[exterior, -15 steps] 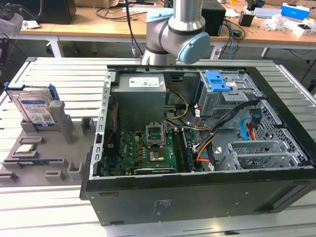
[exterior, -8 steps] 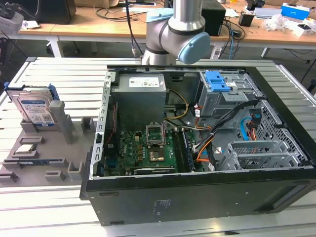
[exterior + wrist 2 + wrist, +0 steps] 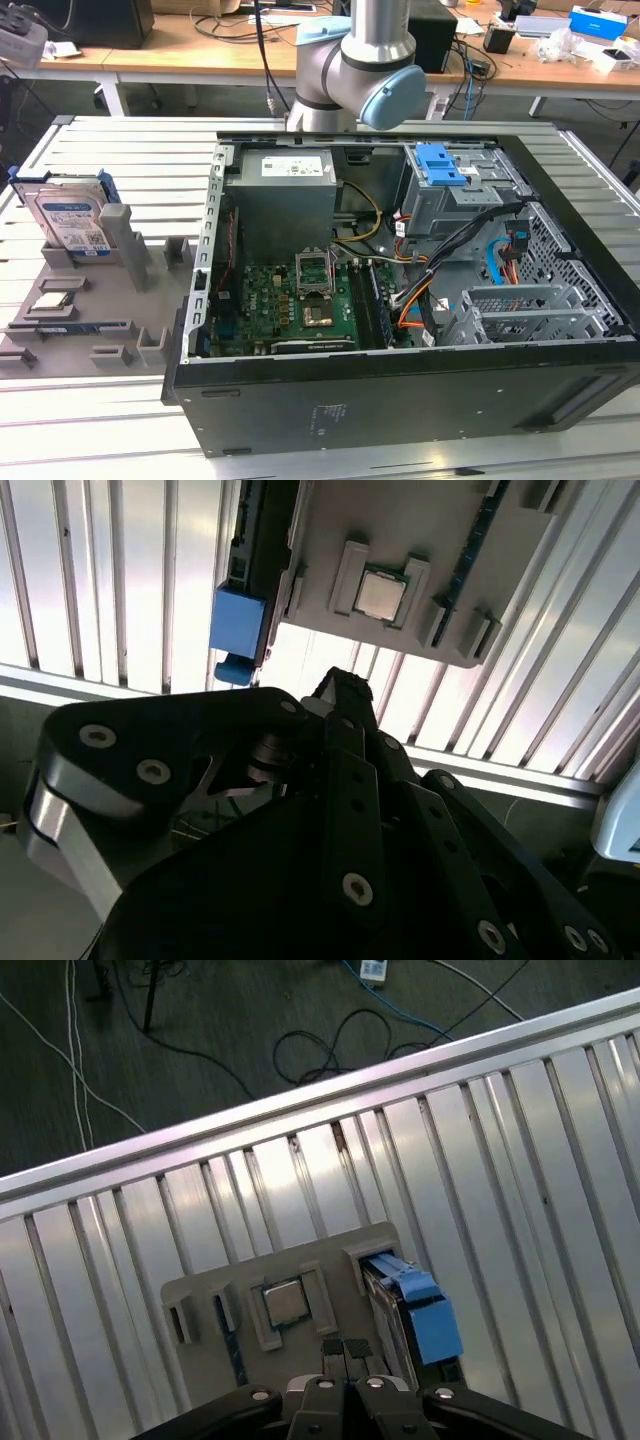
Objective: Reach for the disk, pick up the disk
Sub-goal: 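Pick up the disk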
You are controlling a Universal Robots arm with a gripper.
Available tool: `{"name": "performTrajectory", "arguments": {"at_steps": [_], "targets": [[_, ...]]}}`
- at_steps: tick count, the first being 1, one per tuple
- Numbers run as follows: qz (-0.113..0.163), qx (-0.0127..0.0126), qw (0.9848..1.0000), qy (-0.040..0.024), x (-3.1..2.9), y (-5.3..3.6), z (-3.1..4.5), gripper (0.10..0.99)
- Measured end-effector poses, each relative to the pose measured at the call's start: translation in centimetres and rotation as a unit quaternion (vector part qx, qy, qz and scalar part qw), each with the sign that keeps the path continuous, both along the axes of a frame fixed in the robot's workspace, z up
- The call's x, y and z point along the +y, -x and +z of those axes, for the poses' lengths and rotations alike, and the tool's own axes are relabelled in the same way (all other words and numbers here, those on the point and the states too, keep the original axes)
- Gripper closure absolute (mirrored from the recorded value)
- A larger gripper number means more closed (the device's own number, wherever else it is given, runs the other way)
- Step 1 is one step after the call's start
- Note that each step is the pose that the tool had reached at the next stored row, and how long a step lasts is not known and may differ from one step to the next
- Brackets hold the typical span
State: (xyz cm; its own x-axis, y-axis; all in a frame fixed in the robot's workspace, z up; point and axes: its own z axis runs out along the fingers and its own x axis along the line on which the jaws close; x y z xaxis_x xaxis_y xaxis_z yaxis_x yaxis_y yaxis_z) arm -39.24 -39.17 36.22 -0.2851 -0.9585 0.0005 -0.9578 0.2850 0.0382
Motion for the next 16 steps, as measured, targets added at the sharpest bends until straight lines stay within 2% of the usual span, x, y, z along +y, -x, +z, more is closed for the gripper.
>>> {"name": "performTrajectory", "arguments": {"at_steps": [9,16], "targets": [[0.031,0.0000,0.9995,0.0000,0.00,0.00,0.00,0.980],[0.058,0.0000,0.9983,0.0000,0.00,0.00,0.00,0.980]]}}
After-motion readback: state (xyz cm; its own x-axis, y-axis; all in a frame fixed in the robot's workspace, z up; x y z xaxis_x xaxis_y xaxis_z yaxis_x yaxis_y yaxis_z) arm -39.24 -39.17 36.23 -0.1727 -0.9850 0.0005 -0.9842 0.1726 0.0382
